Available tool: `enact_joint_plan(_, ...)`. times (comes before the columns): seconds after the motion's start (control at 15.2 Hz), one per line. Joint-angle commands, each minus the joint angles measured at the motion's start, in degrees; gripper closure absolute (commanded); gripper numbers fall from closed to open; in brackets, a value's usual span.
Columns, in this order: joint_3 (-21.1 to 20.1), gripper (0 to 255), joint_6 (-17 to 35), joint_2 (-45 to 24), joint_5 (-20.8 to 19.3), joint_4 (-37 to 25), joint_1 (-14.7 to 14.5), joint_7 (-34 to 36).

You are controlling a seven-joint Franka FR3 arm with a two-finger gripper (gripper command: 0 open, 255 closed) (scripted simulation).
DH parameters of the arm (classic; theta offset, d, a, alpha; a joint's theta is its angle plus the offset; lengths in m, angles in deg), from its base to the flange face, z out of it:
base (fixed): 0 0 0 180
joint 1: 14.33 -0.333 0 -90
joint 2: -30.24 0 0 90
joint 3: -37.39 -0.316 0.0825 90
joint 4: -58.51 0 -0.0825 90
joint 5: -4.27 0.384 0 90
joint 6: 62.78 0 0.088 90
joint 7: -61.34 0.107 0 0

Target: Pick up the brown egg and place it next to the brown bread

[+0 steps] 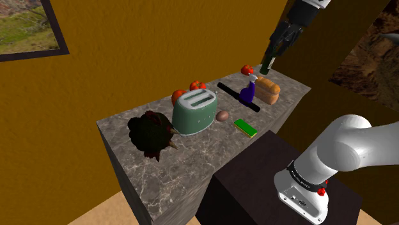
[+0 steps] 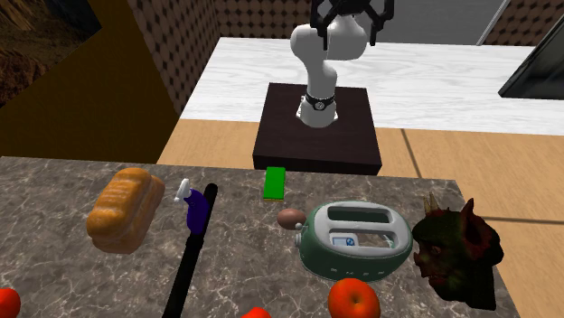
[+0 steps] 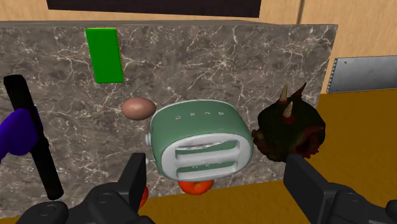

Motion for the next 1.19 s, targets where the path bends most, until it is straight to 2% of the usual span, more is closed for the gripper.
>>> enact_joint_plan(0.0,0.0,0,0.0,0.0,0.0,0.0,0.0,0.0)
enact_joint_plan(0.53,-3.5,0,14.7,-9.0,1.8,7.1,4.3,12.0)
enact_joint_plan(1.12,-6.4,0,30.7,-23.5,3.1,10.4,8.6,25.3)
